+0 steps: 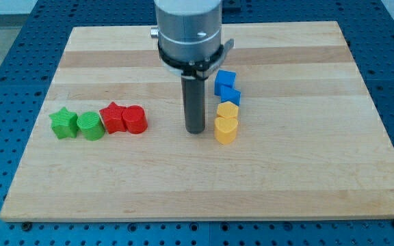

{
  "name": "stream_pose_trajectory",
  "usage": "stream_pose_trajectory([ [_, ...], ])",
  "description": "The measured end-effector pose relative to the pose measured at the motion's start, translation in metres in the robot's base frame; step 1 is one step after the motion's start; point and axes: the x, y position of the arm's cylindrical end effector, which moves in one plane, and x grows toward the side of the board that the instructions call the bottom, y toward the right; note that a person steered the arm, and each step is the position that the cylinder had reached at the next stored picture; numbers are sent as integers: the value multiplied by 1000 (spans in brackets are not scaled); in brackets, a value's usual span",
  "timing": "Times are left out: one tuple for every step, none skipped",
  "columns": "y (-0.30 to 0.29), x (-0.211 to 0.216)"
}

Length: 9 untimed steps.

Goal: Slightly adjust the yellow blocks to right side a bit

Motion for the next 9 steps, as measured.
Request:
stream_pose_trajectory([
  [0, 14],
  [15, 14],
  [15, 14],
  [21, 14],
  [22, 14],
  [24, 14],
  [26, 14],
  [20, 12],
  [7, -15],
])
